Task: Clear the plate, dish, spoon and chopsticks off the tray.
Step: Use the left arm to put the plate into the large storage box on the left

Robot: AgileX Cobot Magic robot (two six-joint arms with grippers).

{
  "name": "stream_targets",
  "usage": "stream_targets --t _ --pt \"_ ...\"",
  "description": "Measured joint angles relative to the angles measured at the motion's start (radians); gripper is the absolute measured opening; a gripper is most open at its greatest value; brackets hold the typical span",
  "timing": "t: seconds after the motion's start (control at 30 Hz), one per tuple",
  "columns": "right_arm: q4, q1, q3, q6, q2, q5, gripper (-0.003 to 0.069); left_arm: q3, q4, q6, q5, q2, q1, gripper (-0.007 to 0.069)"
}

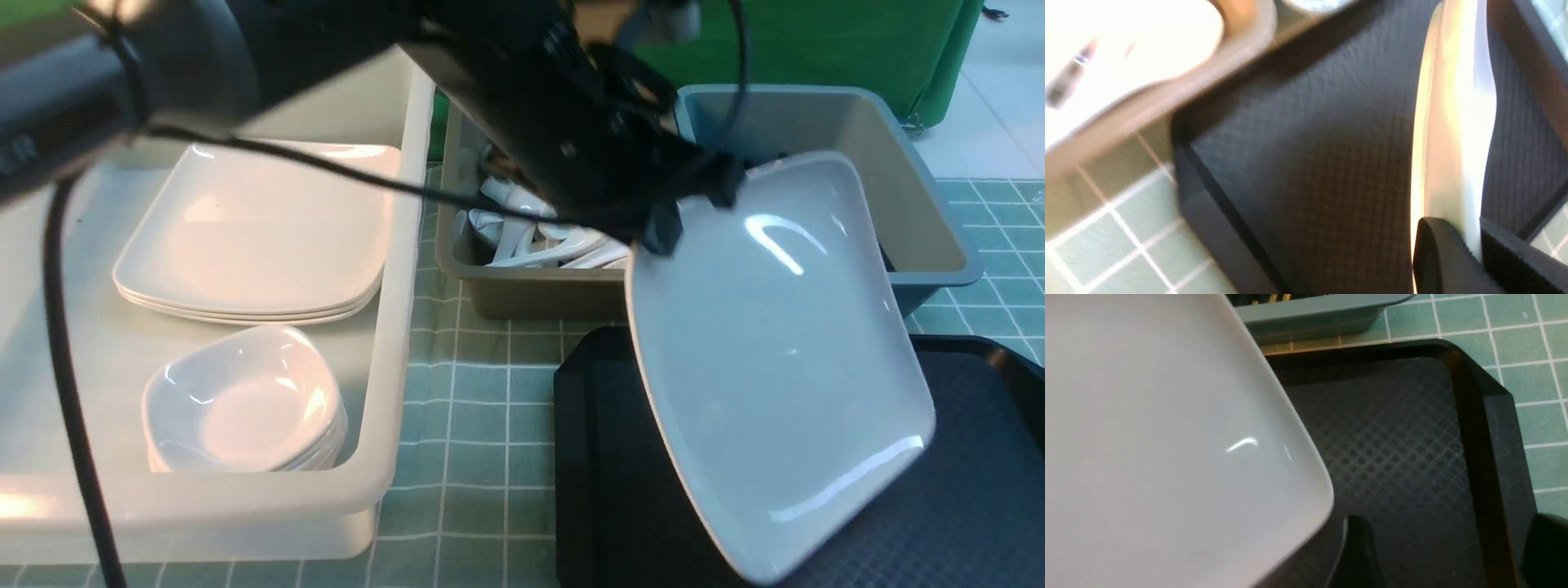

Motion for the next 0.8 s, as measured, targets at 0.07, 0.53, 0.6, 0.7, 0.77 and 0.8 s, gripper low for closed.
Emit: stream_targets --t 0.07,0.53,0.6,0.7,0.77,0.8 --pt "0.0 0.0 0.0 0.0 0.0 0.0 0.0533 -0.05 -0.001 0.0 0.035 0.0 0.051 0.0027" --pt "0.0 0.0 0.0 0.0 0.0 0.0 0.0533 -0.147 -0.075 0.025 0.094 -0.124 0.506 0.0027" --pt "0.0 0.0 0.0 0.0 0.0 0.0 0.0533 -0.147 -0.104 0.034 0.094 -0.143 0.612 0.0027" --pt "0.0 0.0 0.0 0.0 0.0 0.0 0.0533 -0.147 -0.132 0.043 0.093 -0.157 0.73 0.0027" --pt "0.0 0.0 0.0 0.0 0.0 0.0 0.0533 -0.147 -0.145 0.056 0.093 -0.158 0.809 0.0027" --pt "0.0 0.0 0.0 0.0 0.0 0.0 0.0533 -0.147 -0.147 0.063 0.094 -0.157 0.844 0.0027"
